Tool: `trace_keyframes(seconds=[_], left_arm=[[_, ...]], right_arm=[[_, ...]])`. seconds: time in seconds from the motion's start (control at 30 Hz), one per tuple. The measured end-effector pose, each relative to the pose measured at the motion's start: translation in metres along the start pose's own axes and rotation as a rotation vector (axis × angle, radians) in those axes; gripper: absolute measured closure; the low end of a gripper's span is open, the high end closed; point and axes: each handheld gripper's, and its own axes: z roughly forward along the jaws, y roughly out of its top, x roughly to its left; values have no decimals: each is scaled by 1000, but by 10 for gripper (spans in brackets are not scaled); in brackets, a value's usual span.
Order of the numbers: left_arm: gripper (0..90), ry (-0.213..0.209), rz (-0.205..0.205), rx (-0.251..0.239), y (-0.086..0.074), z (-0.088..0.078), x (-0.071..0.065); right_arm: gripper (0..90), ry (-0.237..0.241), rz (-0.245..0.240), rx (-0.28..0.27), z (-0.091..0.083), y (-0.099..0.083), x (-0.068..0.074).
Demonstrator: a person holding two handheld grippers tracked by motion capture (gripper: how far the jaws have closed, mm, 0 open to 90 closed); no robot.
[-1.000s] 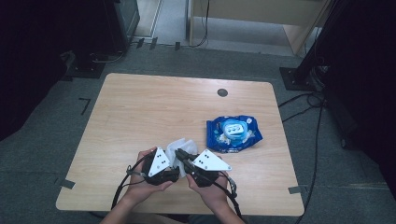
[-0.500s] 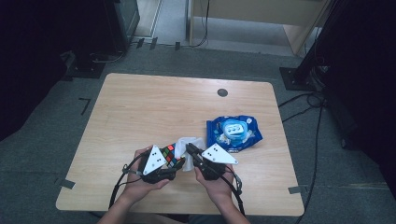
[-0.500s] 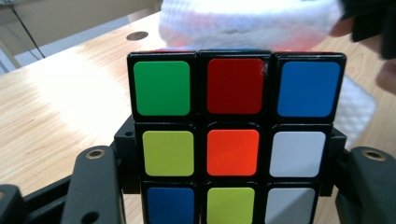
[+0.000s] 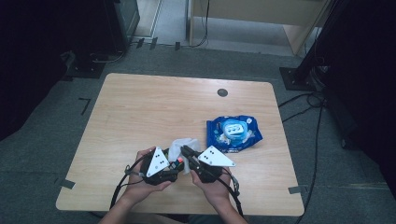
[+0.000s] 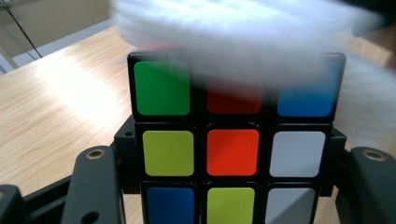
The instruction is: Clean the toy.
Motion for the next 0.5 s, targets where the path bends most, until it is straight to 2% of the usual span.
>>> trace_keyframes(seconds=[0.07, 0.13, 0.33, 0.43, 0.5], left_arm=[[339, 6, -3, -1, 0, -1, 3], [340, 3, -25, -16, -1, -3, 7], [340, 36, -48, -8, -5, -6, 19], [339, 44, -55, -8, -6, -7, 22], [339, 47, -55, -4, -7, -7, 23]], right_arm=[[873, -33, 10, 15, 2, -5, -10], [873, -74, 23, 50, 4, -10, -20], [854, -131, 68, 117, 10, -24, -37], [737, -138, 88, 139, 13, -26, -41], [653, -116, 123, 132, 12, -24, -42]])
